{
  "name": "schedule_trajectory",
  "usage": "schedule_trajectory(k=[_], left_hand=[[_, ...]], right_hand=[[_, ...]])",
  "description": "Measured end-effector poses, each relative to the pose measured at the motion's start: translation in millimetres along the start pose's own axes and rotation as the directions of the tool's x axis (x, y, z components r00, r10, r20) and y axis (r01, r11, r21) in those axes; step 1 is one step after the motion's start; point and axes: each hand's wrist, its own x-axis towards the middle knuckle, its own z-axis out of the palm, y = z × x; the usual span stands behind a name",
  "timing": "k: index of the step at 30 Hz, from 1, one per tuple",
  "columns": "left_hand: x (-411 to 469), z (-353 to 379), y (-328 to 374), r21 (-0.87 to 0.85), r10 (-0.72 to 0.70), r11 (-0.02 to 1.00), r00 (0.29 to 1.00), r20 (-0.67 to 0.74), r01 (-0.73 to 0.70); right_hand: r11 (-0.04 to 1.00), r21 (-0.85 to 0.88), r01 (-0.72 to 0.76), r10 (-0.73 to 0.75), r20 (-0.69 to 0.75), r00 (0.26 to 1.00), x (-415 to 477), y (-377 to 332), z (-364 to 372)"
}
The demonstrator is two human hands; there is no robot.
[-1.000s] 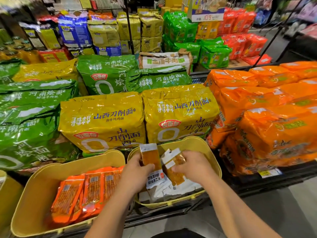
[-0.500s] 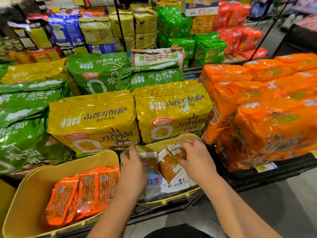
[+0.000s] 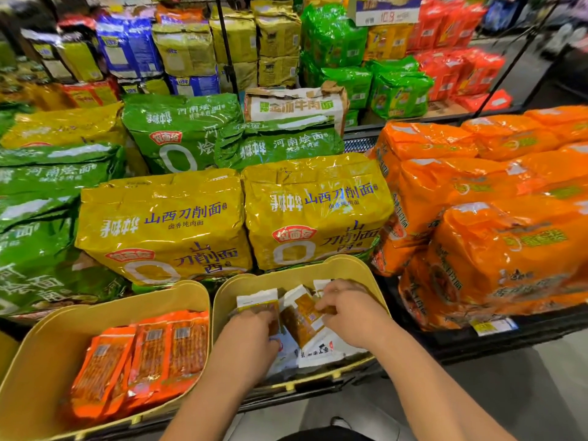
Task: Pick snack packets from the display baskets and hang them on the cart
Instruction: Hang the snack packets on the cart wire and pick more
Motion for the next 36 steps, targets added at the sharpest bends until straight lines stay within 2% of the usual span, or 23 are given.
schedule_trajectory(k=[9,13,15,20,24,27,31,36], left_hand=[[1.8,-4.4,17.4,-0.022,-0.208,0.978,0.978,-0.025,0.208],[-12.2,-3.9,28.5,-0.171,-0.288,0.949,0.949,-0.125,0.265],[-23.7,-6.0,34.9,-0.269,-0.304,0.933,0.926,-0.225,0.241],[-60.3,-16.4,24.7,-0.315,-0.409,0.907,0.768,-0.494,0.28],[-105.6,-21.2,-15.0,-0.329,-0.563,0.825,0.629,-0.535,0.459],[-146.6,-14.8,-49.8,-0.37,-0.675,0.733,0.548,-0.494,0.57],[-207.2,3.7,-102.1,-0.436,-0.801,0.593,0.444,-0.401,0.677],[-296.2,33.1,-164.0,-0.55,-0.908,0.419,0.313,-0.279,0.723]], right_hand=[[0.991,-0.098,0.092,-0.077,0.153,0.985,-14.4,8.9,-23.6],[0.97,-0.08,0.23,-0.218,0.133,0.967,-19.5,12.0,-32.5],[0.957,-0.031,0.29,-0.288,0.061,0.956,-17.3,11.9,-37.1],[0.87,0.059,0.489,-0.485,-0.07,0.872,-1.5,-3.4,-41.9],[0.754,0.079,0.652,-0.631,-0.184,0.753,5.6,-47.1,-35.2],[0.686,0.029,0.727,-0.72,-0.112,0.684,-2.8,-90.3,-15.4],[0.596,-0.083,0.799,-0.796,0.074,0.601,-24.1,-154.4,27.0],[0.499,-0.126,0.857,-0.82,0.25,0.514,-63.5,-244.9,95.9]])
